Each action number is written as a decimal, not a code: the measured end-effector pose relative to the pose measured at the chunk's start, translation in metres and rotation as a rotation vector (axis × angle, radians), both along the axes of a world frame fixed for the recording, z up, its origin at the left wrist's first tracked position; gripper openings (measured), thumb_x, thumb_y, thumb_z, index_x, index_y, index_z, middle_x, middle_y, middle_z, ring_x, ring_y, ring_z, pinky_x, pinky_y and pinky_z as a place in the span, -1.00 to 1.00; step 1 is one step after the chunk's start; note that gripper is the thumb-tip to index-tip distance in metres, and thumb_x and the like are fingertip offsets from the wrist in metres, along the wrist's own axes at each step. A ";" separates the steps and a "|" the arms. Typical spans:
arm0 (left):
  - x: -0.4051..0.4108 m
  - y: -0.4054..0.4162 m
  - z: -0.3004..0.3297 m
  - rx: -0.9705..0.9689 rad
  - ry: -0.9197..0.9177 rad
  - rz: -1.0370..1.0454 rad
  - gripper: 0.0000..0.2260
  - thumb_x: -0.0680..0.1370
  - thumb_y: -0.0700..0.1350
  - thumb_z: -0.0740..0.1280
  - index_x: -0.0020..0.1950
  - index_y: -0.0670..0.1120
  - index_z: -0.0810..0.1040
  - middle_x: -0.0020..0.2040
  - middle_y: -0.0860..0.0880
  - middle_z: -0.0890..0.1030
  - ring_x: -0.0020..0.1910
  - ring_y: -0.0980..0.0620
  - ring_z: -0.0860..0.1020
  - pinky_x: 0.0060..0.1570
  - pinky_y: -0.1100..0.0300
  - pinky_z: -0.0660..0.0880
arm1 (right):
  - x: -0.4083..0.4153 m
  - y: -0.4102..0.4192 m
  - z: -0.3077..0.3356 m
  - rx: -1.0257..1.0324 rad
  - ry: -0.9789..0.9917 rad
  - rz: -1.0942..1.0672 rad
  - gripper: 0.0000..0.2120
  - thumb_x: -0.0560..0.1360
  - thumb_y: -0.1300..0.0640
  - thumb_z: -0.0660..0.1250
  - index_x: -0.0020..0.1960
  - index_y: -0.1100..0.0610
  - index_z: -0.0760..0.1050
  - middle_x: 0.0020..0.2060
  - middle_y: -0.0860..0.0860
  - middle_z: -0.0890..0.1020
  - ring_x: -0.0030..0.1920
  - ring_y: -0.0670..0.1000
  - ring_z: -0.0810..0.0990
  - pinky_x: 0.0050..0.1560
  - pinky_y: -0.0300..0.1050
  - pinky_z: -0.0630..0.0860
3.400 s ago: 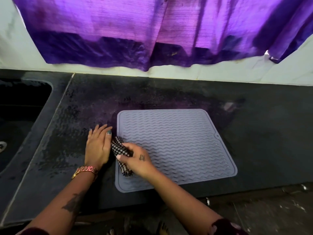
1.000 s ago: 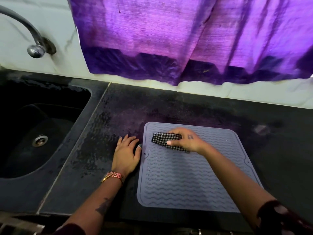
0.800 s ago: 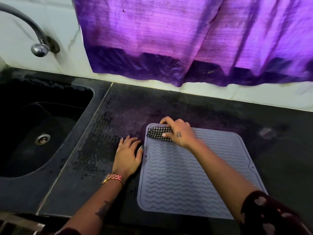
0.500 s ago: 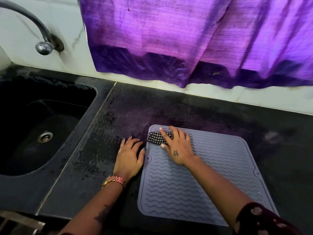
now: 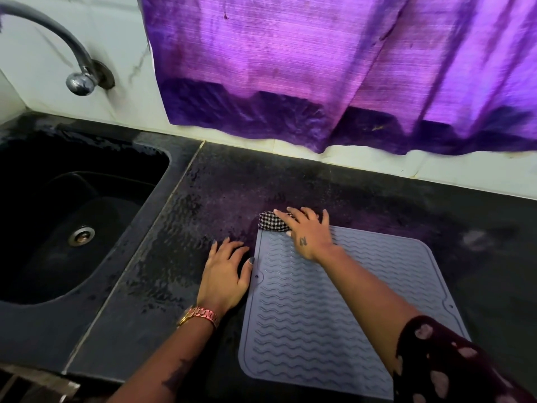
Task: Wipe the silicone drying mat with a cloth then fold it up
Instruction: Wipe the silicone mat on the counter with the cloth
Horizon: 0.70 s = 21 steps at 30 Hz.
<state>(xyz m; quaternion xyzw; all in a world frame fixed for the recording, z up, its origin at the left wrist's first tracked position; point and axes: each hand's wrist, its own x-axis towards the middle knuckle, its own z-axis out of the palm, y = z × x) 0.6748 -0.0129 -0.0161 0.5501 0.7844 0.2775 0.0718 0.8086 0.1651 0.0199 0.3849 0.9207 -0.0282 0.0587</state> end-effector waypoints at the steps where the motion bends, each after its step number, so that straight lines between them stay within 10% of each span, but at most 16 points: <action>1: 0.000 0.000 0.000 0.002 -0.002 0.002 -0.54 0.55 0.09 0.06 0.29 -0.11 0.51 0.31 -0.04 0.49 0.44 -0.06 0.28 0.50 0.00 -0.01 | 0.000 0.002 -0.001 0.013 -0.001 0.013 -0.43 0.61 0.07 0.10 0.48 -0.24 -0.09 0.51 -0.06 0.08 0.48 0.10 0.06 0.41 0.28 -0.05; 6: 0.001 -0.001 0.002 -0.007 -0.007 0.000 -0.53 0.54 0.09 0.05 0.30 -0.10 0.50 0.31 -0.04 0.48 0.45 -0.05 0.26 0.51 0.02 -0.04 | -0.001 0.015 0.018 -0.063 0.119 0.067 -0.42 0.54 0.28 0.20 0.45 -0.15 0.21 0.41 0.03 0.27 0.24 0.10 0.43 0.25 0.01 0.38; 13: 0.000 0.000 0.001 -0.004 -0.002 0.000 -0.54 0.54 0.09 0.06 0.29 -0.10 0.51 0.30 -0.04 0.49 0.44 -0.05 0.28 0.51 0.01 -0.03 | 0.020 -0.031 -0.012 0.082 0.160 -0.011 -0.26 0.48 0.36 0.18 0.51 -0.12 0.00 0.46 0.05 0.22 0.47 0.07 0.12 0.49 0.07 -0.12; 21: 0.001 -0.001 0.003 -0.004 -0.003 0.003 -0.53 0.53 0.09 0.05 0.29 -0.11 0.52 0.31 -0.05 0.50 0.44 -0.07 0.28 0.51 0.00 -0.03 | 0.020 -0.029 0.010 0.026 0.248 0.003 -0.22 0.47 0.41 0.16 0.47 -0.25 0.06 0.36 0.06 0.38 0.30 0.12 0.39 0.25 0.03 0.34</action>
